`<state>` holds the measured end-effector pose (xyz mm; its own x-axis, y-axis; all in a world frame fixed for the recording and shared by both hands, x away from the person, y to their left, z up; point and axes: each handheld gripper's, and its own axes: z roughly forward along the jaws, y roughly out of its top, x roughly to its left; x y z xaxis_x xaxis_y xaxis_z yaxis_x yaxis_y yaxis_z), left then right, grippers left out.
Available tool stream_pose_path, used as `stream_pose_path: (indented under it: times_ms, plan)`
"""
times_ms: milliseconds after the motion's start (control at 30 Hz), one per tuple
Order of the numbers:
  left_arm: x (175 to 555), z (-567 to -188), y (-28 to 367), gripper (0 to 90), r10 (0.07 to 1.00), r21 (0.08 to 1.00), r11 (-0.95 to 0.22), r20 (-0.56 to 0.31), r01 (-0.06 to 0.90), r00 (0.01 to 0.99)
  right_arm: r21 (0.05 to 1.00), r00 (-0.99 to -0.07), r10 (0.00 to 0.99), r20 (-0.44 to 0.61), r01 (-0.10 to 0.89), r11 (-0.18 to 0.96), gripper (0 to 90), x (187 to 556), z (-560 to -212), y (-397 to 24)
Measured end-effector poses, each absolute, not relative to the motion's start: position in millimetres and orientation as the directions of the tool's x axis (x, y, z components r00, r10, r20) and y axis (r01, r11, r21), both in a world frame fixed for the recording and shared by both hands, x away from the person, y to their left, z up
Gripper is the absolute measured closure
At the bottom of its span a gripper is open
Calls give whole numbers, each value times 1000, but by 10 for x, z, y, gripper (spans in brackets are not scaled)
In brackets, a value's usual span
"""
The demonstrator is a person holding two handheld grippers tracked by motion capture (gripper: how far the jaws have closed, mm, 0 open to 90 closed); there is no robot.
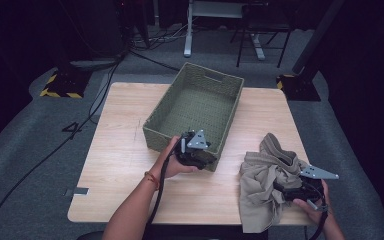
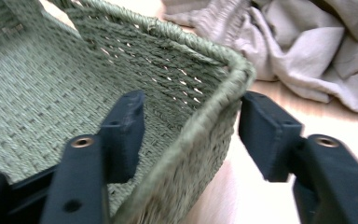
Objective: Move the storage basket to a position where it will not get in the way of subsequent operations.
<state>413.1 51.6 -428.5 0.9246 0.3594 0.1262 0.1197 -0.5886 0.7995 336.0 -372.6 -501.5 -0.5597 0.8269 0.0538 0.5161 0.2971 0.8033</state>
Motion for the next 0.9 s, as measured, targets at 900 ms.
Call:
stream_pose_path:
  times_ms: [900]
  plan:
    - [4217,-4288,1470,551,603,798,-535,131,277,787,796,-545,838,22,517,315,20,3541,-5018,-3538]
